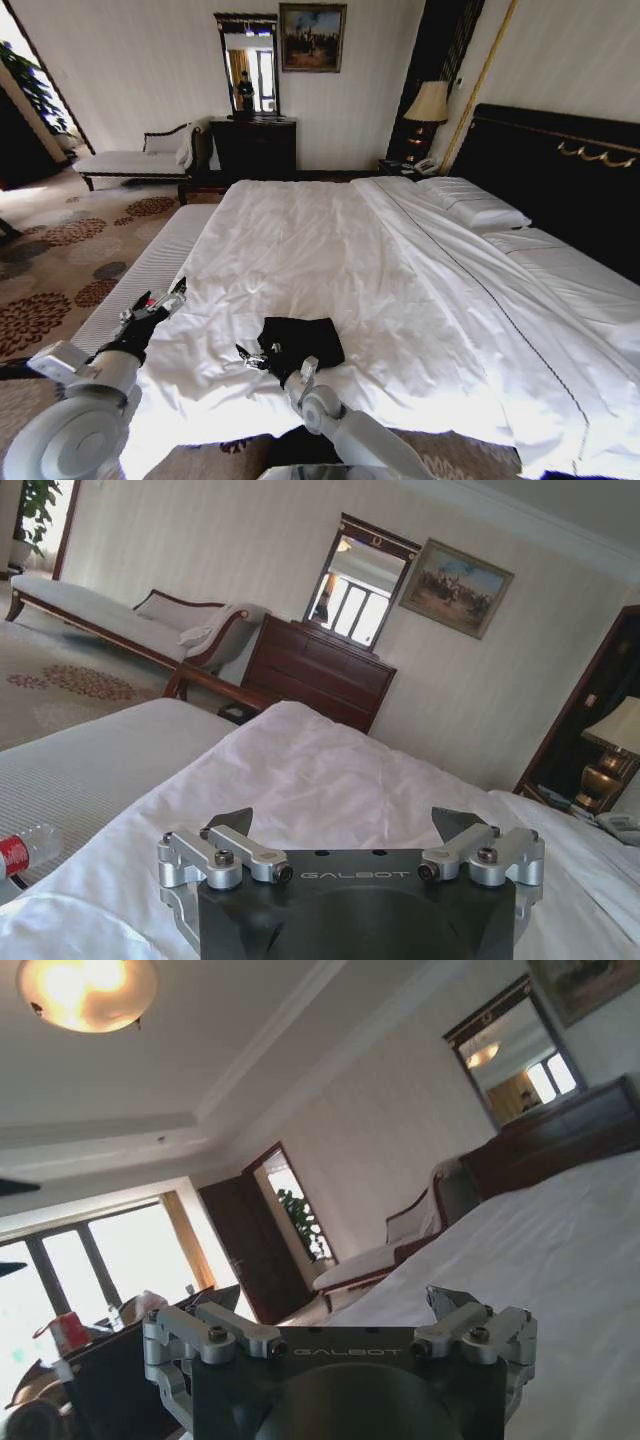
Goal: Fold the clothes on the bed.
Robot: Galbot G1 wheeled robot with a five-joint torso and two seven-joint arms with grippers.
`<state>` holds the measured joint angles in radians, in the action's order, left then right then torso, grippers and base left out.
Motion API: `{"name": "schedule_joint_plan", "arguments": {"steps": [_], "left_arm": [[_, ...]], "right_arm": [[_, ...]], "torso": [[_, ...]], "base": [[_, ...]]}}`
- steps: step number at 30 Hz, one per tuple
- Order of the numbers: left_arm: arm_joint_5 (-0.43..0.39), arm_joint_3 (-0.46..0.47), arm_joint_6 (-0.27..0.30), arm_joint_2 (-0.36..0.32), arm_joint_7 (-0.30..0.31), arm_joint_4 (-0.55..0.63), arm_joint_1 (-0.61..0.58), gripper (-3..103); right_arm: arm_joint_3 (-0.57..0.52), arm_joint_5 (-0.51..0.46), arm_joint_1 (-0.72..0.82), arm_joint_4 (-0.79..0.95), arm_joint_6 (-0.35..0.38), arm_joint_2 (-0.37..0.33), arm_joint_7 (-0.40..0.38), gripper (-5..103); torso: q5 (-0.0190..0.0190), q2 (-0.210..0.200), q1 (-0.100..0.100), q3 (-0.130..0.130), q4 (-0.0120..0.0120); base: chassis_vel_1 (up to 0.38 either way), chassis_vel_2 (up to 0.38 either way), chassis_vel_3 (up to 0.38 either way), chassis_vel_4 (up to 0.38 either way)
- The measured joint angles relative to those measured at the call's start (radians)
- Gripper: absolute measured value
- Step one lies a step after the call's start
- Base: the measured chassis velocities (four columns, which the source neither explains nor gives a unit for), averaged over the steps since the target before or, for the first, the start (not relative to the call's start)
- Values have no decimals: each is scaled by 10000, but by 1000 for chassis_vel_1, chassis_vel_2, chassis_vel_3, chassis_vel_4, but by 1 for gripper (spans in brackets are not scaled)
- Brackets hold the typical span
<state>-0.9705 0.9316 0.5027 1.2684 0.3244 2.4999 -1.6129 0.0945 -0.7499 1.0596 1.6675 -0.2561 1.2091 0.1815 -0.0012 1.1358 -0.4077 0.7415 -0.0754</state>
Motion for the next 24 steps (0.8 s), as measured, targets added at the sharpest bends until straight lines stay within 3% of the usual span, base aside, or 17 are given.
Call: {"name": "schedule_joint_plan", "arguments": {"steps": [1, 2, 5, 10, 13, 14, 16, 19, 24], "left_arm": [[269, -179, -193, 33, 16, -12, -25, 100], [269, -179, -193, 33, 16, -12, -25, 100], [1702, -627, -1346, 153, -324, -384, -224, 100], [2788, -800, -2185, 201, -1006, -700, -437, 100], [4025, -1102, -2786, 242, -1930, -1013, -951, 100], [4025, -1102, -2786, 242, -1930, -1013, -951, 100], [4712, -1544, -3140, 365, -2802, -929, -1781, 100], [5052, -1915, -3543, 693, -3376, -443, -2591, 100], [5115, -1880, -3665, 736, -3580, -90, -2953, 100]], "right_arm": [[-777, 86, 269, 411, -34, -328, -241, 100], [-777, 86, 269, 411, -34, -328, -241, 100], [-3201, 1052, 1615, 1709, -122, -972, -1920, 100], [-4826, 1853, 2700, 2356, -265, -923, -2305, 100], [-6638, 3055, 4309, 3578, -169, -363, -2588, 100], [-6638, 3055, 4309, 3578, -169, -363, -2588, 100], [-7180, 3770, 5708, 4701, -66, 234, -2774, 100], [-7597, 5045, 6948, 5889, 32, 895, -2811, 100], [-7884, 5599, 7351, 6473, 501, 1031, -2838, 100]], "torso": [[-5, 0, -1, 0, -1], [-5, 0, -1, 0, -1], [-1, -1, -1, 0, -8], [-1, 0, 1, -1, -7], [-4, 0, 2, -2, -6], [-4, 0, 2, -2, -6], [-3, -1, 2, -1, -6], [-3, 1, 5, -3, -1], [-5, 1, 3, -1, -1]], "base": [[0, 0, 0, 0], [0, 0, 0, 0], [0, 0, 0, 0], [0, 0, 0, 0], [0, 0, 0, 0], [0, 0, 0, 0], [0, 0, 0, 0], [0, 0, 0, 0], [0, 0, 0, 0]]}}
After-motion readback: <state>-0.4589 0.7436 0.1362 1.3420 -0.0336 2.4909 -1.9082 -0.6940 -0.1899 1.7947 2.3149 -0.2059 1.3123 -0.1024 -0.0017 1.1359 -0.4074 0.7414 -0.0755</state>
